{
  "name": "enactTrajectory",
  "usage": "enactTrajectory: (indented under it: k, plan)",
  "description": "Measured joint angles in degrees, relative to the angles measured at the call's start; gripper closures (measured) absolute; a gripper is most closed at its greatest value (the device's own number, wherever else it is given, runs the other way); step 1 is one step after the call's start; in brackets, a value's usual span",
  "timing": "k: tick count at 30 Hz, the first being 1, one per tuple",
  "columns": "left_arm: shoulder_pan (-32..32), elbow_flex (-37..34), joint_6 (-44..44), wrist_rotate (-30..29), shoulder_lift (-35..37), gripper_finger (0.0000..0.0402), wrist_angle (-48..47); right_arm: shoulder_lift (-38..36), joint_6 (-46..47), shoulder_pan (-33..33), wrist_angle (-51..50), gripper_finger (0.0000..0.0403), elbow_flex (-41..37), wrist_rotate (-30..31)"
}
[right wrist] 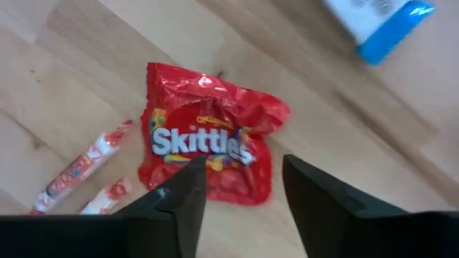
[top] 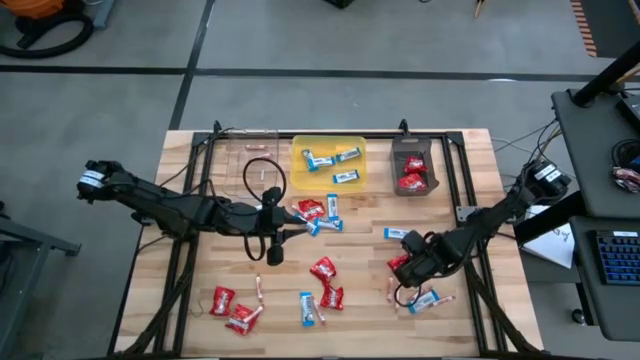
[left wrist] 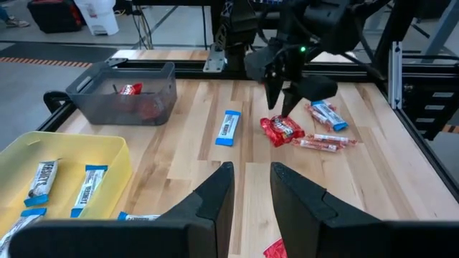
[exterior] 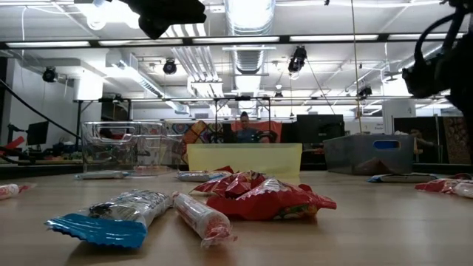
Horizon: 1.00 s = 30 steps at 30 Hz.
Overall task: Sort candy
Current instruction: Put the red candy into the black bin
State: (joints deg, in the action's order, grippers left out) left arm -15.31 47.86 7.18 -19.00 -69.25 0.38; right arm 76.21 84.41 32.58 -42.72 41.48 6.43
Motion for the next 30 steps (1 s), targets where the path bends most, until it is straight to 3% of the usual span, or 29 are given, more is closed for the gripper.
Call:
enactTrajectory:
  k: [5, 11, 15, 21, 30]
  plan:
    - [0.0, 0.0, 0.0, 0.0, 0.0, 0.0325, 0.0, -0.3, 0.0, -0.4, 10.7, 0.0206, -5.6, 0.2]
    - [0.0, 0.0, 0.0, 0.0, 0.0, 0.0325, 0.0, -0.2, 2.6, -0.3, 16.1, 0.0220, -9.9, 4.7]
    - [0.0, 0.0, 0.0, 0.0, 0.0, 0.0325, 0.0, -0.3, 2.0, -0.3, 17.2, 0.0260, -10.8, 6.5]
    - [0.0, 0.0, 0.3, 0.0, 0.0, 0.0325, 0.0, -0.2, -1.3, -0.4, 18.7, 0.0375, -11.1, 8.7]
    - [0.0, 0.0, 0.3, 0.0, 0.0, 0.0325, 0.0, -3.1, -5.1, -0.4, 19.1, 0.0394, -11.0, 11.9]
